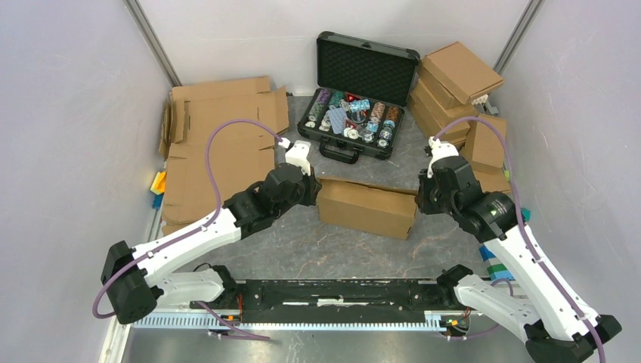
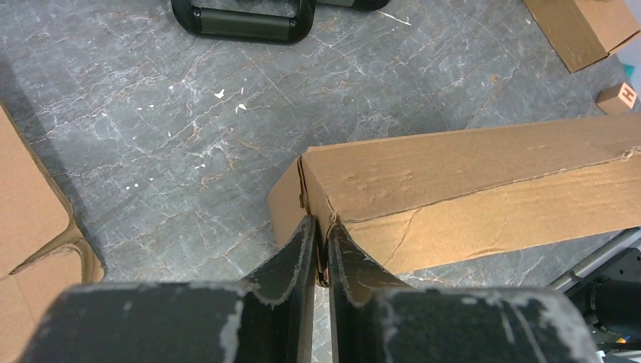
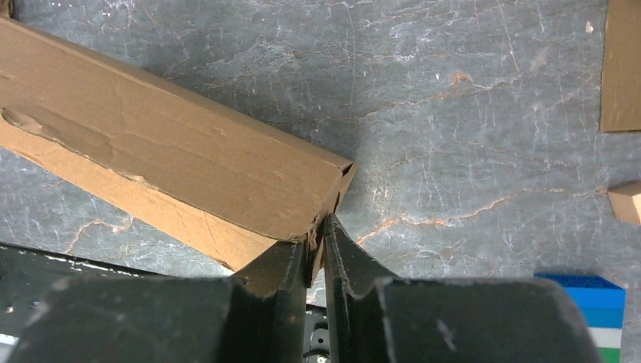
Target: Fold the paper box
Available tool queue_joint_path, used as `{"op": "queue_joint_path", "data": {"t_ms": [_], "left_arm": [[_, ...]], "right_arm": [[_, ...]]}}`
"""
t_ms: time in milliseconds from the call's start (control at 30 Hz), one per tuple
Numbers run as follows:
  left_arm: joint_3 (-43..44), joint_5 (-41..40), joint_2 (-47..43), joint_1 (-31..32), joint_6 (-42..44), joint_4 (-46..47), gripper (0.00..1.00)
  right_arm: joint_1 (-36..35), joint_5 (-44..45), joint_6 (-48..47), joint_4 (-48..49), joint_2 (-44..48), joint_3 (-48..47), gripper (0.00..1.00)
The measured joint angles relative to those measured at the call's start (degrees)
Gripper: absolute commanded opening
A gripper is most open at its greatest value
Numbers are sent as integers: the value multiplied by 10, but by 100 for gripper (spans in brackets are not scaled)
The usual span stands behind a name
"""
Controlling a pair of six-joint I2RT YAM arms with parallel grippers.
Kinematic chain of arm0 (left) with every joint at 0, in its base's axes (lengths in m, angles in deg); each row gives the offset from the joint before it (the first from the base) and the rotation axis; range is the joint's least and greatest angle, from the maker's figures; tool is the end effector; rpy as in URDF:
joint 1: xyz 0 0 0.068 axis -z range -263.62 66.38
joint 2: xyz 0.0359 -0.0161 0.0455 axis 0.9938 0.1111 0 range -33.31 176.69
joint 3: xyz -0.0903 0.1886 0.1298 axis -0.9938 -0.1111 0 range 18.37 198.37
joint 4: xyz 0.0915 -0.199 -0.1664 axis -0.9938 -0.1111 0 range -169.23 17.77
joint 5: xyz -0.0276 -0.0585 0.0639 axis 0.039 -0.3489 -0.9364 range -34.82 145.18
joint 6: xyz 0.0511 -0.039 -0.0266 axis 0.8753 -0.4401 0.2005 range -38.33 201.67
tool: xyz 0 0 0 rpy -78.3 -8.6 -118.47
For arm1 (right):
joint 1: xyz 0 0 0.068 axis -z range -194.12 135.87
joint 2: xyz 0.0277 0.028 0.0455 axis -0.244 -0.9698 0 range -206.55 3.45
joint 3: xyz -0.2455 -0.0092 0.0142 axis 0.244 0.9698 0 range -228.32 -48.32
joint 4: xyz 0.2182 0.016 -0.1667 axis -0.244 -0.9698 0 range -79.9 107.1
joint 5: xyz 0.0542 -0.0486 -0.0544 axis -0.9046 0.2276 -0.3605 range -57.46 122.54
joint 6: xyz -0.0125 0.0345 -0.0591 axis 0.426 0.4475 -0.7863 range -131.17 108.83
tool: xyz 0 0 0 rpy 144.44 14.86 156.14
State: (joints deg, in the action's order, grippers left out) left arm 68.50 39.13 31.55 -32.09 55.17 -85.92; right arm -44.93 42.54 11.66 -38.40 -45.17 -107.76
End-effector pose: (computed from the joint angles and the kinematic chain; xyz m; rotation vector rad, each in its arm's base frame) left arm 0.1981 -0.2241 0.2584 0.2808 2.0735 -0.5538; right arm 0.1766 0.0937 0.3072 -0.0776 2.3490 0.2591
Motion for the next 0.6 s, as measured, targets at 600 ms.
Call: {"op": "queue_joint_path", "data": {"t_ms": [600], "left_arm": [[23,-34,20,25,15,-17,14]], "right_arm": [[5,2,115,-56,-21,-25,19]]}}
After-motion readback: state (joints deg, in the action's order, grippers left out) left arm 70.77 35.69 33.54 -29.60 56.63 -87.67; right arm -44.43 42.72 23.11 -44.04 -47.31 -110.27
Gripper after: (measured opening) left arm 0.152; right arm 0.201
